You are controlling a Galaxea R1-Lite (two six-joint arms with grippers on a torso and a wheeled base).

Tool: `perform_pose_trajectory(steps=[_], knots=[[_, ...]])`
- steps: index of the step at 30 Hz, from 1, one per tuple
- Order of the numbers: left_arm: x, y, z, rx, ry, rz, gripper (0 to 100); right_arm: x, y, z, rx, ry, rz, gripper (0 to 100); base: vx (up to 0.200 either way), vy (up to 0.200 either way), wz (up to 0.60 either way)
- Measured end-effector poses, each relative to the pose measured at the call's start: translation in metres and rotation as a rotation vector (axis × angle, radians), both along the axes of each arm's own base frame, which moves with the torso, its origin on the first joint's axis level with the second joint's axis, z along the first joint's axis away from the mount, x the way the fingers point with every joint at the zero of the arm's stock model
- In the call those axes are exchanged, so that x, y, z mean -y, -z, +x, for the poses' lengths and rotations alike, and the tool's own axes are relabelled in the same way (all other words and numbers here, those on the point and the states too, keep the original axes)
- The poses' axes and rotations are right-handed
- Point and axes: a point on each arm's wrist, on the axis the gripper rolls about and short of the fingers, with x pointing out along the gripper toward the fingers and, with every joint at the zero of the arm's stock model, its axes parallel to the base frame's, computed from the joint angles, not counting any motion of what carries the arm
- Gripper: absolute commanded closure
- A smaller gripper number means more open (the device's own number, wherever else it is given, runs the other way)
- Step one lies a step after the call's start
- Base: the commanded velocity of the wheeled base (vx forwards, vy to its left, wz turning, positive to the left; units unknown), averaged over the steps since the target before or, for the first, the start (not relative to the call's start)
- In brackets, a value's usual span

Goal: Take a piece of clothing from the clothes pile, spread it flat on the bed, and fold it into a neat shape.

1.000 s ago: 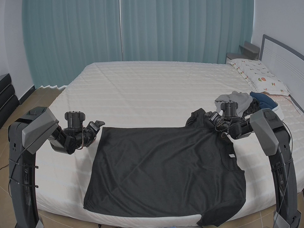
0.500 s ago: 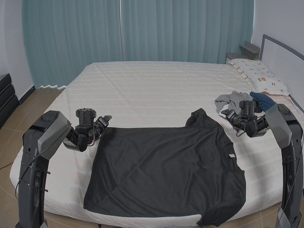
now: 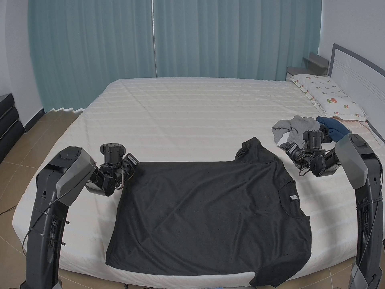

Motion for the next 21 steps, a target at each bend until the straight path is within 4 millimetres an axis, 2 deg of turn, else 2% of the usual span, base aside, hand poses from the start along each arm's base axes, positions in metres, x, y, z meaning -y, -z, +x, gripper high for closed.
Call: perform_pose_trajectory(steps=[10, 21], knots=[[-0.012, -0.008, 0.007, 0.053, -0.095, 0.023, 100, -0.009, 0.011, 0.001, -0.017, -0.03, 0.005, 0, 0.0, 0.0, 0.0], [-0.016, -0.004, 0.008, 0.056, -0.105, 0.025, 100, -0.021, 0.017, 0.002, -0.011, -0.1, -0.012, 0, 0.0, 0.0, 0.0]])
